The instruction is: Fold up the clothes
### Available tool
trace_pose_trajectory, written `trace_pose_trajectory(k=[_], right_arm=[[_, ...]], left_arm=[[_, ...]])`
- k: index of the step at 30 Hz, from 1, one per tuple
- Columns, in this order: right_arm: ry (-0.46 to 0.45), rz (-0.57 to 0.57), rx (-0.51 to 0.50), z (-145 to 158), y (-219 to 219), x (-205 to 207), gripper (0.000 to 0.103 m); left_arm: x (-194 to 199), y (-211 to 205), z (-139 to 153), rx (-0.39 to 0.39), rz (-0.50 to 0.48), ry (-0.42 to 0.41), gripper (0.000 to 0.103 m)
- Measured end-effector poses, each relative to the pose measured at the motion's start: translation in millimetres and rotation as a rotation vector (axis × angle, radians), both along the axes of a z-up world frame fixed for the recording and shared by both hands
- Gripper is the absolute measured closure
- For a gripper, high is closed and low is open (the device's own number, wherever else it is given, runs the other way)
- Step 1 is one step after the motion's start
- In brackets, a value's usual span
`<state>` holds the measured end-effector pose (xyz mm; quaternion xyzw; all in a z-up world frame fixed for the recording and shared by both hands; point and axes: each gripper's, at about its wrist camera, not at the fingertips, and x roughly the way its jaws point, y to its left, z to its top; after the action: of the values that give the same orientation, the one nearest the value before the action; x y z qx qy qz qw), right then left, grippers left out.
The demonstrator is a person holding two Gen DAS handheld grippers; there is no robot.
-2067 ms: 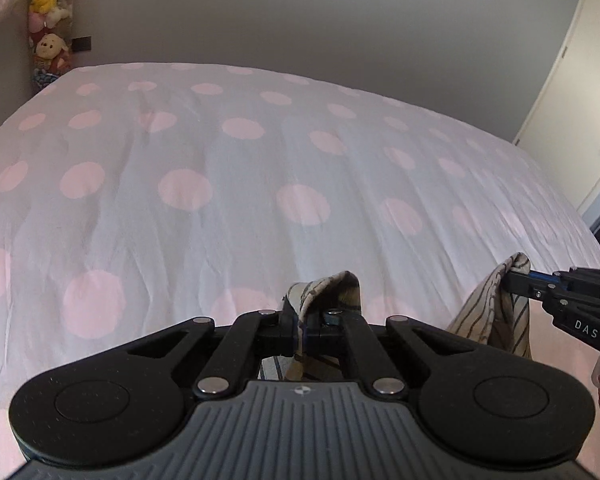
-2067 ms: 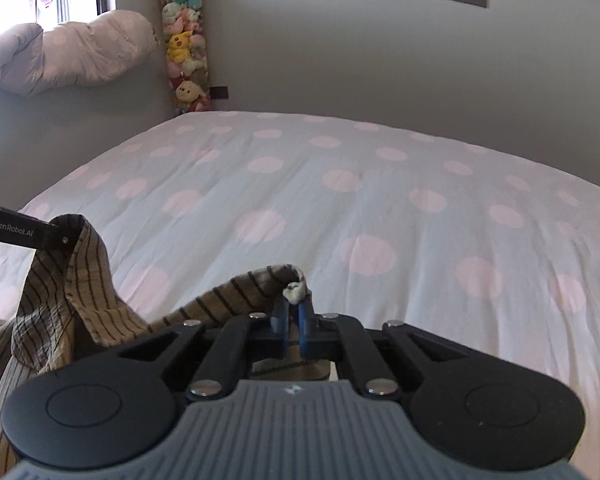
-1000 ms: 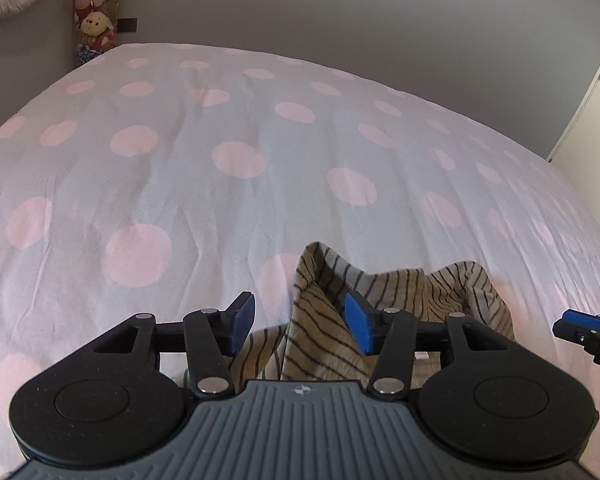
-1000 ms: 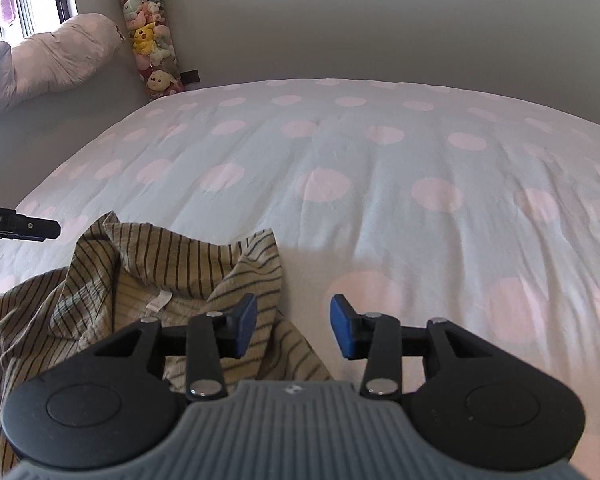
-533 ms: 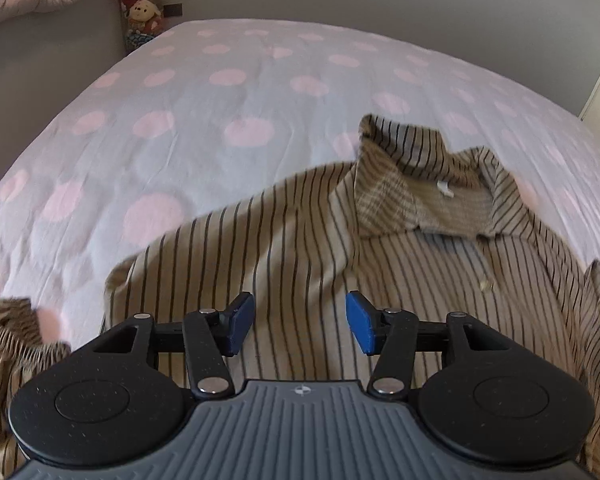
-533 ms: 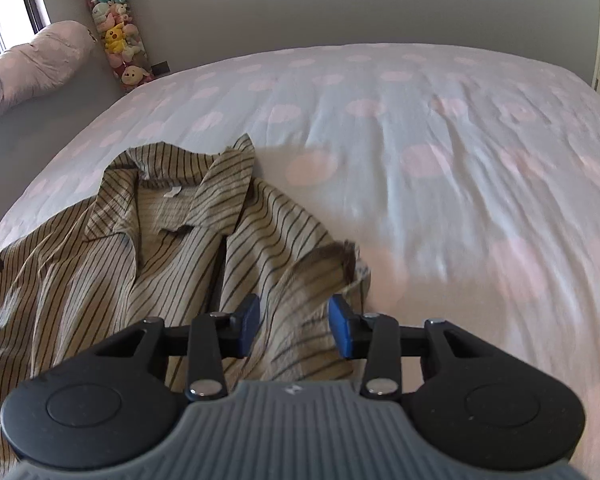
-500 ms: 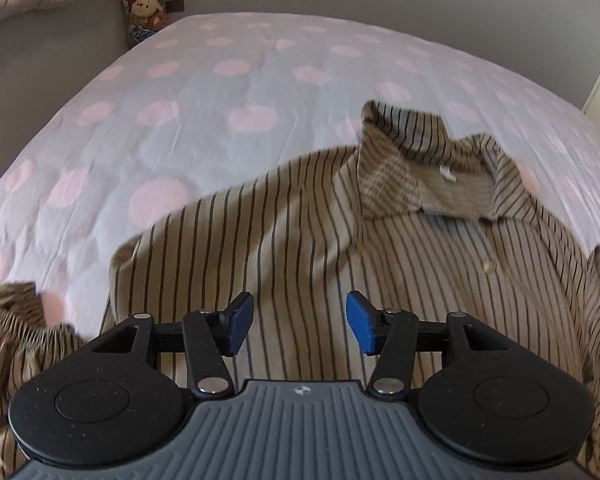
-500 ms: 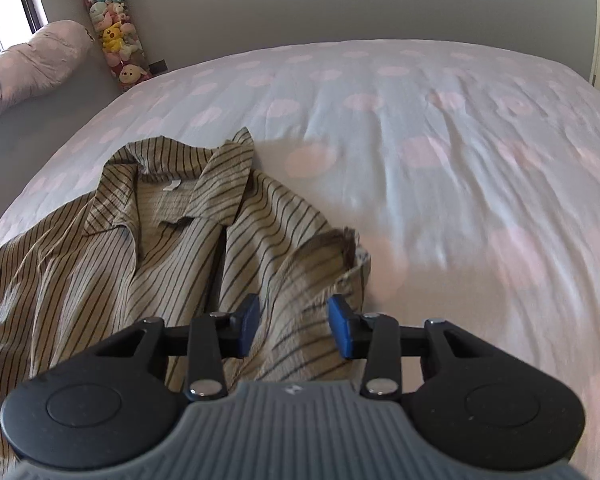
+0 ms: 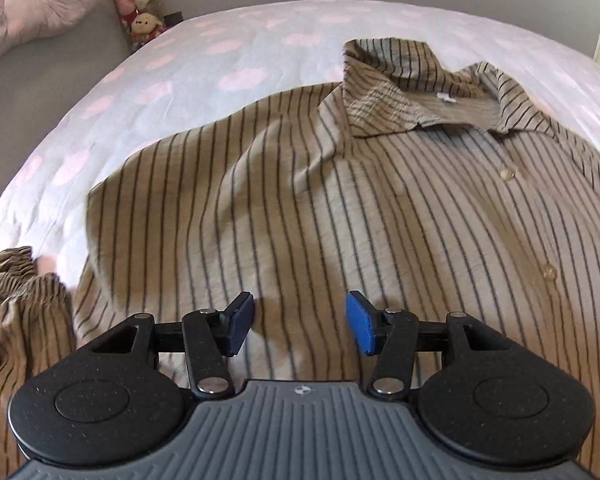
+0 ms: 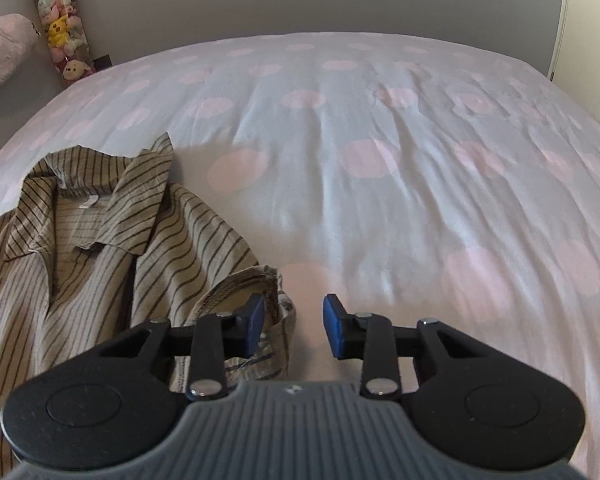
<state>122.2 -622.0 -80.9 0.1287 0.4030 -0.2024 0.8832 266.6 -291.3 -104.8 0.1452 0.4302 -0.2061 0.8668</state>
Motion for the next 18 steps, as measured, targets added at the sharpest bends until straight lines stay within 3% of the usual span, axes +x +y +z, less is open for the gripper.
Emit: trace_pose_trajectory(k=[2,4,5,12,18], right_arm=[[0.014,0.003,0.006,-4,-7,5,0.085],[0.001,0.010,0.048,-4,-16,6,0.091],[-0.001,0.012,0.066,-3,-20,7,0.100],[0.014,0.001,-0.031,30,-49,6,0.101],[-0.002,-0.105,-0.101,47,-99,8,0.102]], left_arm=[[4,-3,-3,-0.010,-0.009,0.007,0.054],[6,-5,-7,-0.008,-0.013,0.010,0.054],[7,-6,-8,-0.006,-0.017,0.014,0.054],[13,-2,-7,-0.041,0.004,0.023,0.054],[18,3,-7,-0.055,0.042,0.028,0.054]])
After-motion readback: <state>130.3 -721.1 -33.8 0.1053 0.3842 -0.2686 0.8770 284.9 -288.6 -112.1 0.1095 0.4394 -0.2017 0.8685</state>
